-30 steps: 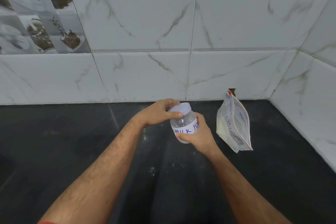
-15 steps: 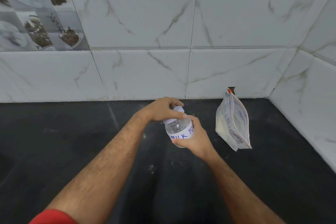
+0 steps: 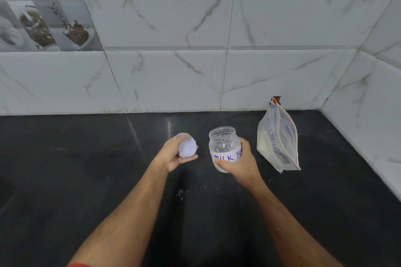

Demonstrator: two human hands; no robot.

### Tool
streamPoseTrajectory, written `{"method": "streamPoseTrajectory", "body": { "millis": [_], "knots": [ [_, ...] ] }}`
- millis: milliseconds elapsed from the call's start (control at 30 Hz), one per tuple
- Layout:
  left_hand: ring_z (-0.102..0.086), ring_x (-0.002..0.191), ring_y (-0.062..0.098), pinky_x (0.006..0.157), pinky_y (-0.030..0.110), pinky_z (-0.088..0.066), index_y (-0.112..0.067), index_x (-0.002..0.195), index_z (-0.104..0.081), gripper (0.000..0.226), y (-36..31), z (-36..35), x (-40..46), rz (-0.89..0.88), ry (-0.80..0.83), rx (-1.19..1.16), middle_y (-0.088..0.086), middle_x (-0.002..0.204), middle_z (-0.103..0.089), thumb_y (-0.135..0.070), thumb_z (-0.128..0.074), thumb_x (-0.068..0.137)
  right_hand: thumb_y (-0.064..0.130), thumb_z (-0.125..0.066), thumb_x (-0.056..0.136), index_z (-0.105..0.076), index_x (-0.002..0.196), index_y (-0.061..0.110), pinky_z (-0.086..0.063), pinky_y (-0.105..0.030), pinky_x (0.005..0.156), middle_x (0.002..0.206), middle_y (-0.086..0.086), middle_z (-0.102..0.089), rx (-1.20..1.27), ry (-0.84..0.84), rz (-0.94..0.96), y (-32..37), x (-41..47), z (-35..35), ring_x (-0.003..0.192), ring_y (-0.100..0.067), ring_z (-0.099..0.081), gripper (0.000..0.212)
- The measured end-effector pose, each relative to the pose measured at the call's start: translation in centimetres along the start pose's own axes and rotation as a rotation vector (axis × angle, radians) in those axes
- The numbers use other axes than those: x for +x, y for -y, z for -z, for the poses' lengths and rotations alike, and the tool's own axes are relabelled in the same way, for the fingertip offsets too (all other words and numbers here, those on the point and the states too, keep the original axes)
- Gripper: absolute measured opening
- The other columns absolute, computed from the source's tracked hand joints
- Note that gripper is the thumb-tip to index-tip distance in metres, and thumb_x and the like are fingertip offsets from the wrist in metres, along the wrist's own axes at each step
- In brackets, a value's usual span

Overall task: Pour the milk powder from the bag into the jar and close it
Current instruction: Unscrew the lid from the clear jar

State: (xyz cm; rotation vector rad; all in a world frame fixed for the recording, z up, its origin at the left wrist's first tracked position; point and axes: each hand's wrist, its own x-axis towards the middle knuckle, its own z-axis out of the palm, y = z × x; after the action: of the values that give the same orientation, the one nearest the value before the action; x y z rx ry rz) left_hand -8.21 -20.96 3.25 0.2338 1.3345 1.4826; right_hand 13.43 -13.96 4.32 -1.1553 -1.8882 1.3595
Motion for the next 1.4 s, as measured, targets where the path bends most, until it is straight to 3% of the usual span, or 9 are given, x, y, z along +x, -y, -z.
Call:
{"method": "streamPoseTrajectory", "body": {
  "millis": [67,167,367,500,633,933,1100,1233,1400],
  "knots": [
    [-0.064,0.093,0.031,0.064,0.043,-0.062,-0.009,0.100,-0.063,0.012,1.3,0.6,0.4,0.005,-0.088,0.134,0.018,0.110,-0.063,-0.004,-0.054,0.094,0.021,-0.092,0.064,-0.037,0.140,0.026,-0.050,-0.014,0.078,0.124,0.009,-0.056,0.005,-0.017,-0.019,-0.4,-0.1,-0.1,0.106,-0.011,-0.060,0.094],
    [-0.064,0.090,0.030,0.057,0.035,-0.059,-0.009,0.093,-0.066,0.026,3.1,1.7,1.6,0.012,-0.188,0.297,0.020,0.109,-0.065,0.006,-0.045,0.091,0.021,-0.093,0.061,-0.039,0.136,0.028,-0.051,-0.015,0.077,0.122,0.010,-0.058,0.013,-0.034,-0.032,-0.9,-0.4,-0.2,0.104,-0.009,-0.061,0.093],
    [-0.064,0.096,0.027,0.075,0.033,-0.054,-0.015,0.099,-0.066,0.020,4.9,4.2,2.8,-0.079,-0.443,0.712,0.009,0.110,-0.069,-0.007,-0.056,0.084,0.020,-0.093,0.062,-0.041,0.133,0.026,-0.057,-0.028,0.090,0.123,0.007,-0.059,0.003,-0.051,-0.034,-1.9,-1.0,0.0,0.108,-0.013,-0.061,0.088],
    [-0.062,0.101,0.026,0.075,0.028,-0.044,-0.016,0.116,-0.064,0.035,5.4,4.9,2.6,-0.135,-0.479,0.956,0.007,0.115,-0.068,-0.007,-0.056,0.084,0.024,-0.093,0.060,-0.042,0.133,0.028,-0.057,-0.033,0.093,0.123,0.007,-0.059,-0.024,-0.050,-0.047,-2.7,-1.3,0.0,0.110,-0.014,-0.061,0.090],
    [-0.061,0.096,0.025,0.075,0.030,-0.047,-0.023,0.112,-0.065,0.031,5.6,5.2,2.3,-0.150,-0.512,1.103,0.003,0.111,-0.069,-0.013,-0.058,0.084,0.043,-0.090,0.049,-0.044,0.130,0.032,-0.057,-0.038,0.093,0.121,0.009,-0.060,-0.076,-0.071,-0.044,-3.5,-1.6,-0.1,0.112,-0.015,-0.059,0.095],
    [-0.064,0.105,0.019,0.087,0.033,-0.052,-0.023,0.120,-0.065,0.034,5.5,4.8,1.0,-0.372,-0.496,1.081,-0.004,0.117,-0.066,-0.023,-0.065,0.086,0.028,-0.093,0.054,-0.044,0.124,0.033,-0.056,-0.025,0.084,0.119,0.010,-0.062,-0.079,-0.046,-0.074,-4.7,-1.2,-1.2,0.106,-0.012,-0.063,0.086],
    [-0.067,0.105,0.013,0.097,0.031,-0.051,-0.021,0.117,-0.070,0.045,6.0,2.7,0.2,-0.433,-0.301,0.922,-0.004,0.112,-0.073,0.000,-0.049,0.083,0.021,-0.092,0.059,-0.045,0.123,0.030,-0.047,-0.011,0.073,0.117,0.012,-0.062,-0.060,0.005,-0.062,-4.2,0.1,-3.3,0.100,-0.003,-0.063,0.079],
    [-0.071,0.091,0.009,0.089,0.031,-0.056,-0.019,0.121,-0.067,0.052,5.9,1.4,-1.0,-0.424,-0.139,0.783,-0.004,0.111,-0.074,0.007,-0.044,0.081,0.017,-0.089,0.063,-0.044,0.120,0.032,-0.045,-0.008,0.072,0.114,0.014,-0.061,-0.066,0.069,-0.033,-3.1,1.5,-5.4,0.100,0.002,-0.061,0.074],
    [-0.072,0.090,0.015,0.079,0.032,-0.057,-0.023,0.120,-0.065,0.054,4.6,1.8,-1.1,-0.342,-0.167,0.711,-0.009,0.110,-0.072,0.003,-0.045,0.078,0.016,-0.089,0.064,-0.044,0.129,0.025,-0.043,-0.010,0.075,0.112,0.015,-0.060,-0.135,0.173,-0.022,-2.4,3.4,-6.5,0.097,0.001,-0.059,0.079]
  ]
}}
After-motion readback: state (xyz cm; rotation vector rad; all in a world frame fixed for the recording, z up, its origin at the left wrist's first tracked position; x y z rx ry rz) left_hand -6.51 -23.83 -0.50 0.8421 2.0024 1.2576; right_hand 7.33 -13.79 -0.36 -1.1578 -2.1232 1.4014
